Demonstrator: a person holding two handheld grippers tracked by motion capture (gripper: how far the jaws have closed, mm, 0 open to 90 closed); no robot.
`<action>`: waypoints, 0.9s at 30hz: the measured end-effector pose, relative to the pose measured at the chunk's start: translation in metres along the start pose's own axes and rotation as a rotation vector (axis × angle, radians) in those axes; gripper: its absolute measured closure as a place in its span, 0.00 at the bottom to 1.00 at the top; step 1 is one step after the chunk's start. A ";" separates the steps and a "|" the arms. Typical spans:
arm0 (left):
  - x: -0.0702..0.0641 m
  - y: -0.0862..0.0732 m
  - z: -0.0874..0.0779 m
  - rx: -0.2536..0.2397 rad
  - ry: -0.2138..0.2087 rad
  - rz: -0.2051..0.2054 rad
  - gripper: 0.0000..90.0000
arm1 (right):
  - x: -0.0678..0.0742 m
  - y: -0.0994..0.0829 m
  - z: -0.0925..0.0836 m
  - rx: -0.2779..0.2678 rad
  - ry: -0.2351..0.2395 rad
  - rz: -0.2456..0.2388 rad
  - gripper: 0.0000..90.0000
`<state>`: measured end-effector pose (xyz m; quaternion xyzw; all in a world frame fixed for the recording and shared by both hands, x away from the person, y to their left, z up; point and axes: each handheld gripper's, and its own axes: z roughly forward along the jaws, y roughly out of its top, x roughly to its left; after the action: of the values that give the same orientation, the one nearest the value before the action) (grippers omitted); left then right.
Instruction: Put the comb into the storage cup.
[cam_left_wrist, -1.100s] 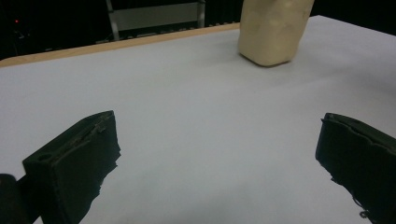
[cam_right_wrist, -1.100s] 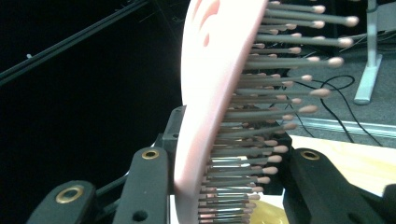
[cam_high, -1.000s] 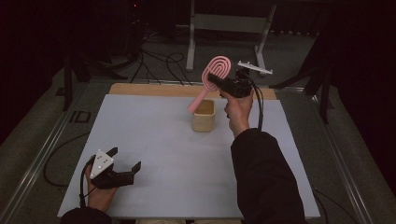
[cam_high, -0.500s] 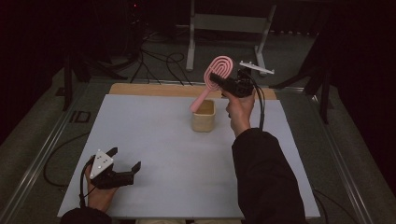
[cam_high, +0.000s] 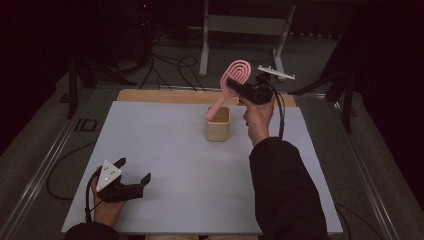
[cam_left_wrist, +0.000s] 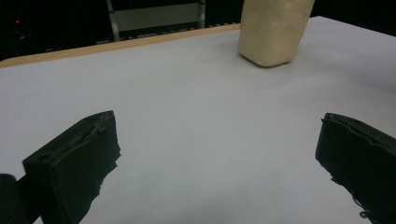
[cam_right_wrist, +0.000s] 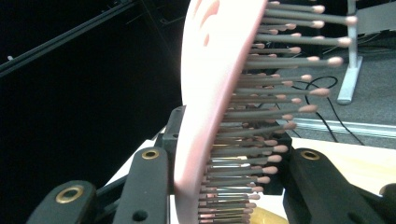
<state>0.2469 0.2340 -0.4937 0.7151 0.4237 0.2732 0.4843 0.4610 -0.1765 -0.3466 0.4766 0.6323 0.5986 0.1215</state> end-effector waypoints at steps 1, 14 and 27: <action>0.000 0.000 0.000 0.000 0.000 0.000 0.00 | 0.000 0.000 0.000 -0.002 -0.001 0.000 0.71; 0.000 0.000 0.000 0.001 0.000 0.001 0.00 | -0.003 -0.002 0.000 0.001 -0.016 -0.005 0.71; 0.000 0.000 0.000 0.001 0.000 0.001 0.00 | -0.005 -0.005 0.000 0.009 -0.027 -0.014 0.71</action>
<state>0.2469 0.2337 -0.4940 0.7155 0.4235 0.2730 0.4840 0.4617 -0.1795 -0.3530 0.4806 0.6366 0.5885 0.1319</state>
